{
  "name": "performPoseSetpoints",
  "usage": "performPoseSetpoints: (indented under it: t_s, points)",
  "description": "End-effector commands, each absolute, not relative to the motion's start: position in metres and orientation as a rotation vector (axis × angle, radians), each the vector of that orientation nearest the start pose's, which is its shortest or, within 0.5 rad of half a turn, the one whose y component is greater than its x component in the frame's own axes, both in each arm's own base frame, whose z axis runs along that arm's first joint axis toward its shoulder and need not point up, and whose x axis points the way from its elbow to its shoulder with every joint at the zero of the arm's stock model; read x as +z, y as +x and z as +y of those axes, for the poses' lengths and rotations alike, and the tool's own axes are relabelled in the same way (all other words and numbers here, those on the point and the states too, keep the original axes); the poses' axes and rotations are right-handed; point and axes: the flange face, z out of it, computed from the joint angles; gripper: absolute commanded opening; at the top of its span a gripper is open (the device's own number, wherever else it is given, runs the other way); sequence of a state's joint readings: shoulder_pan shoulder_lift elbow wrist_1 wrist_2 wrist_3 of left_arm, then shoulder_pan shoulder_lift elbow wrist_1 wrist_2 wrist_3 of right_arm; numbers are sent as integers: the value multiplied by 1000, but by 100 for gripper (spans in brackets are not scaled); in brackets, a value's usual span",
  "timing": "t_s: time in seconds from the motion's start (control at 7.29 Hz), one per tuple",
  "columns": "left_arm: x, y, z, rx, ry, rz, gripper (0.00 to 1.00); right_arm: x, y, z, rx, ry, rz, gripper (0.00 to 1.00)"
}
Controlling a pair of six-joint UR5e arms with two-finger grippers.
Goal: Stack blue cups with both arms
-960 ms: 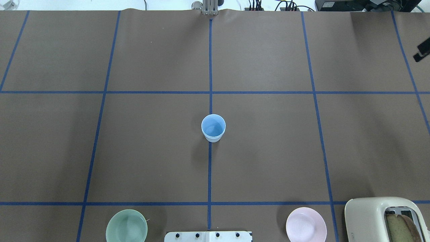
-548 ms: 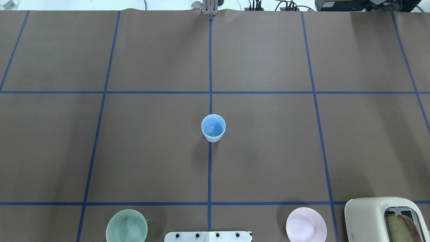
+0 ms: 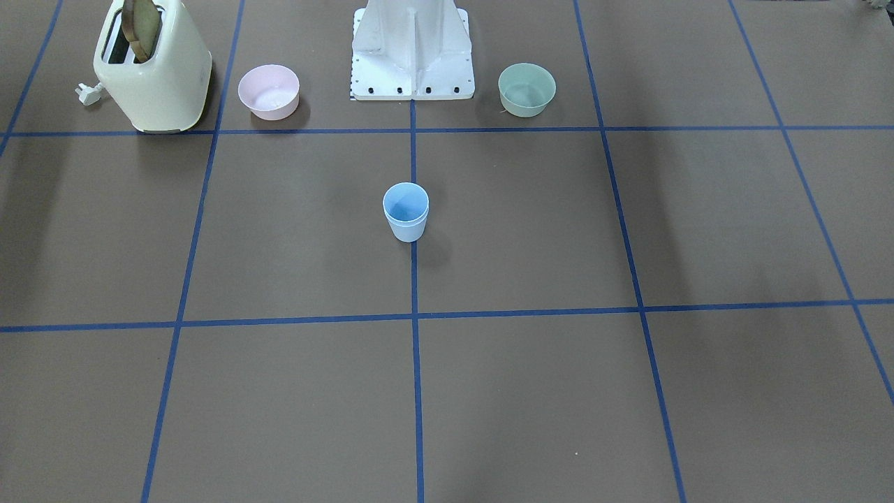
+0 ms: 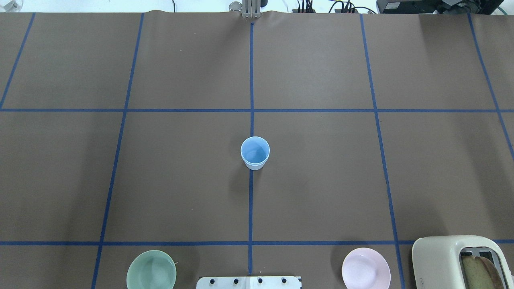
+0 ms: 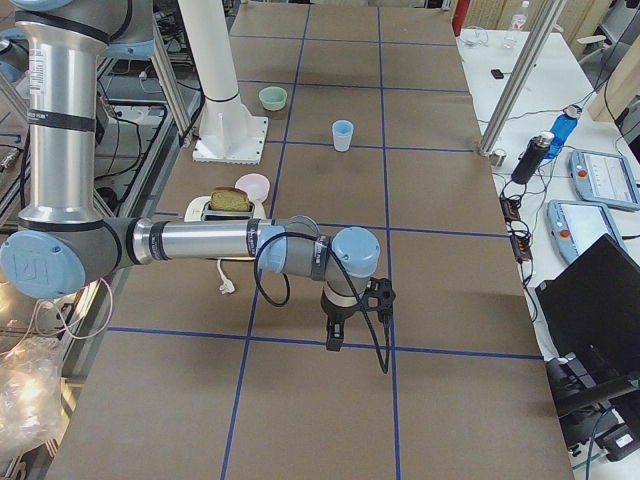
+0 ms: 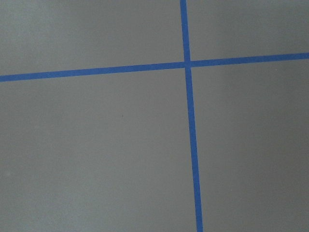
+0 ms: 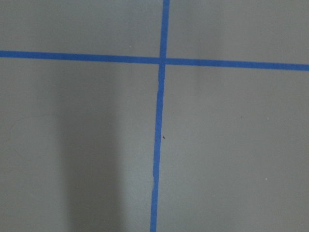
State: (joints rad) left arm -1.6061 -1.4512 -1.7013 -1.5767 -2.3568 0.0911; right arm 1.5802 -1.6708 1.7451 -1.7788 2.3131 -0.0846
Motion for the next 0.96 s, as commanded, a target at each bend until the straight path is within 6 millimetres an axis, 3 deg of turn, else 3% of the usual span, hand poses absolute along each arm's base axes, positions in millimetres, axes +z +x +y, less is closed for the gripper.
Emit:
performPoseSetpoints:
  t_s: [0.0, 0.82]
  points:
    - [649, -78, -440, 61, 70, 783, 99, 643, 71, -437, -19, -92, -746, 100]
    - [650, -78, -440, 60, 67, 783, 99, 636, 71, -439, -26, -79, -746, 100]
